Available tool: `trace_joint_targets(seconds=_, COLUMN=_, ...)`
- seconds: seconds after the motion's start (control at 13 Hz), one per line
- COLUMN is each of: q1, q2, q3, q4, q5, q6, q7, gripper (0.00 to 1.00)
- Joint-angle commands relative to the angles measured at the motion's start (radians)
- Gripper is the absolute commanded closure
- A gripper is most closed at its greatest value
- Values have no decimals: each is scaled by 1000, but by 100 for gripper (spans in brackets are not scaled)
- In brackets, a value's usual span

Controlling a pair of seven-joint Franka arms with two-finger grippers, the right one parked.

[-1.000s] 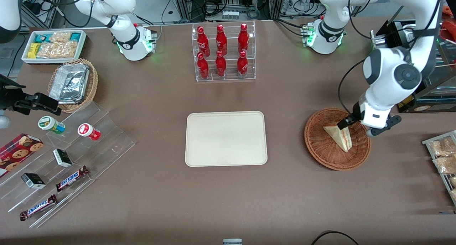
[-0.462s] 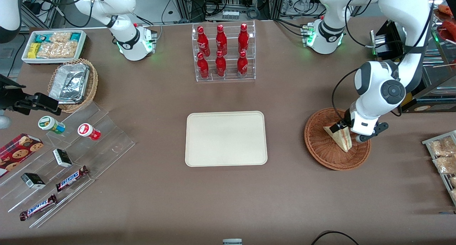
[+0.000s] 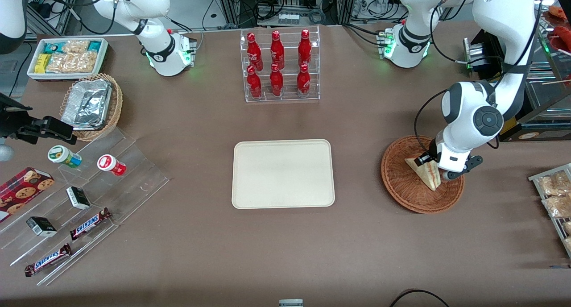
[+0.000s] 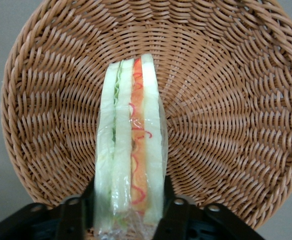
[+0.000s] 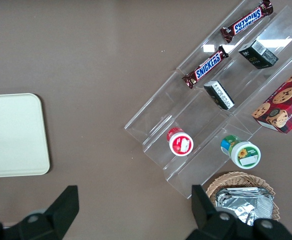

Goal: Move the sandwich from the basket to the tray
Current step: 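Lower the left gripper around the wrapped sandwich and close it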

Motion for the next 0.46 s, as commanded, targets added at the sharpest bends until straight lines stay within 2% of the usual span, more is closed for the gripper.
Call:
trace_joint_targets(seconds=0.0, q1=-1, q2=12, q3=4, q4=20, q5=12, q6=6, q7=-12, gripper=100)
trace_joint_targets(seconds=0.38, q1=-9, q2=11, q3=-6, q4=118, q5=61, q6=-99, q7=10, gripper=100)
